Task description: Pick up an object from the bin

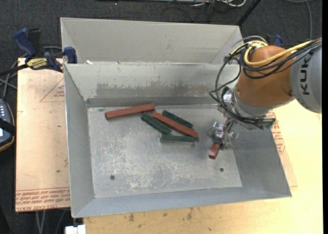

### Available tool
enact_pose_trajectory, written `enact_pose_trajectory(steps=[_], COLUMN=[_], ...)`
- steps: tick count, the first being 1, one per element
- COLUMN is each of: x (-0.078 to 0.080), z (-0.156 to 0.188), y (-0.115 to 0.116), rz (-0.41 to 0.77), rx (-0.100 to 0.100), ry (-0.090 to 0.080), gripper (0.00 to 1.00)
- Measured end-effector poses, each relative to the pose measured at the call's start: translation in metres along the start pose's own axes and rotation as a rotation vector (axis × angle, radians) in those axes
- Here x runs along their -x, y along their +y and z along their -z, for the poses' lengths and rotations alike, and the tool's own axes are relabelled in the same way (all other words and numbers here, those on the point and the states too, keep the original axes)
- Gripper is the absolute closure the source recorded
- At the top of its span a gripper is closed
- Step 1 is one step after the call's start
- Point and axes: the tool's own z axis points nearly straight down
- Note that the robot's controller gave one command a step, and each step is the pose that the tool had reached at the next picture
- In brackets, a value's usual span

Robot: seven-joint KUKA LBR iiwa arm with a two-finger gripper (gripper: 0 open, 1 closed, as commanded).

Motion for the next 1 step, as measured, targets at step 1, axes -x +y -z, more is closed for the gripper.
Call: enact_pose_trajectory(steps=[1], x=[0.0], z=[0.0022], y=[0.0006], rz=[0.0], rx=[0.001], ry=[0.0], gripper=[1.0])
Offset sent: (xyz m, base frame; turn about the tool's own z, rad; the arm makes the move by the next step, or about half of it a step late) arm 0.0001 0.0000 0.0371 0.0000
